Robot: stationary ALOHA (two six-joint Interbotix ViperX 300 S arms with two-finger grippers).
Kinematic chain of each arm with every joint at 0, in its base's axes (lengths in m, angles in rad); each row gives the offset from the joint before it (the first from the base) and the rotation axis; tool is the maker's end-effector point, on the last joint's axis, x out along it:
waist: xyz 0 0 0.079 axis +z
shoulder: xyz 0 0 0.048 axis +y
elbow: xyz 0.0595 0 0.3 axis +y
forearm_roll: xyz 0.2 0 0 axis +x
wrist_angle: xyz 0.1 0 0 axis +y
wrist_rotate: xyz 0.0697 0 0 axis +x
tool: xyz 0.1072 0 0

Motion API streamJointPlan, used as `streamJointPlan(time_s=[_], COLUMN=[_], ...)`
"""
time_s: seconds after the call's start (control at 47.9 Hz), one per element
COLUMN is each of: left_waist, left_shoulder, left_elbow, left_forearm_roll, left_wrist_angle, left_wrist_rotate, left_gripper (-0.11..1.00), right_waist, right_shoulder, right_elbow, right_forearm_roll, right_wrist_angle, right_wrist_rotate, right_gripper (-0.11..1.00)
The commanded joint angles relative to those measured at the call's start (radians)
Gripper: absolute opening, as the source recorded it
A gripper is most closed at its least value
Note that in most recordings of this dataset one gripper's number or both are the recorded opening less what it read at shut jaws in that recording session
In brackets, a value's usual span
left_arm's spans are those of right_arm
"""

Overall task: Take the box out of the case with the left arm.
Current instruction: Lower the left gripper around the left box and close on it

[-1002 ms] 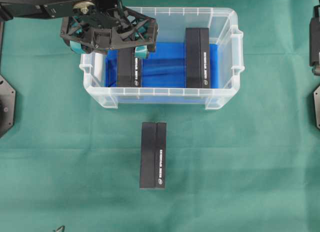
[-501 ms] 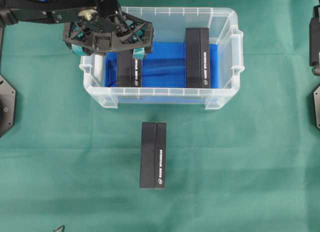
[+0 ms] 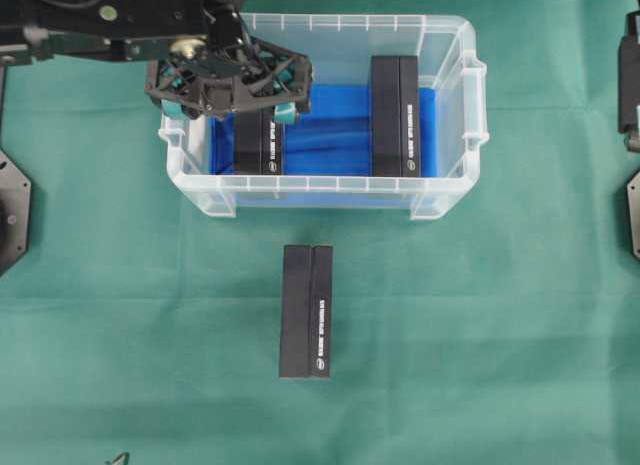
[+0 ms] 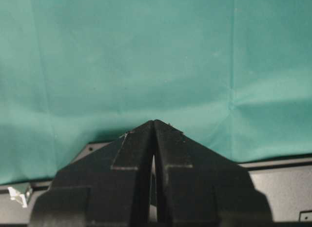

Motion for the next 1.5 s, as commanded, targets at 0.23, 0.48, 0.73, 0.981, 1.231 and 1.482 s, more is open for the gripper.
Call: streamJointPlan(time_s=[0.23,0.48,0.73,0.981,1.231,1.482], left_waist=[0.003,0.003,0.002,-0.006,-0.008,-0.014], left_shoulder=[0.040,0.043,0.043,0.043,0.043,0.040], left_elbow=[0.002,0.037,0.038,0.035,0.037,0.032], left_forearm_roll=[0.003,0.003,0.000,-0.008,-0.017,-0.018], left_wrist_angle=[-0.029,-0.052,-0.058,-0.080,-0.078,-0.074], left_wrist_rotate=[-0.002,-0.008,-0.018,-0.020,-0.025,-0.038], left_gripper=[0.96,0.96,0.96,0.63,0.60,0.60], right_waist=[0.000,0.000,-0.002,-0.002,-0.002,0.000], right_shoulder=[-0.009,-0.011,-0.012,-0.018,-0.018,-0.018], right_elbow=[-0.008,0.003,0.009,0.009,0.009,0.009], right_forearm_roll=[0.002,0.000,0.002,0.002,0.002,0.000], right_wrist_angle=[-0.002,-0.005,-0.005,-0.005,-0.005,-0.005], right_wrist_rotate=[0.002,0.002,0.002,0.002,0.002,0.002], right_gripper=[0.01,0.01,0.01,0.01,0.01,0.01])
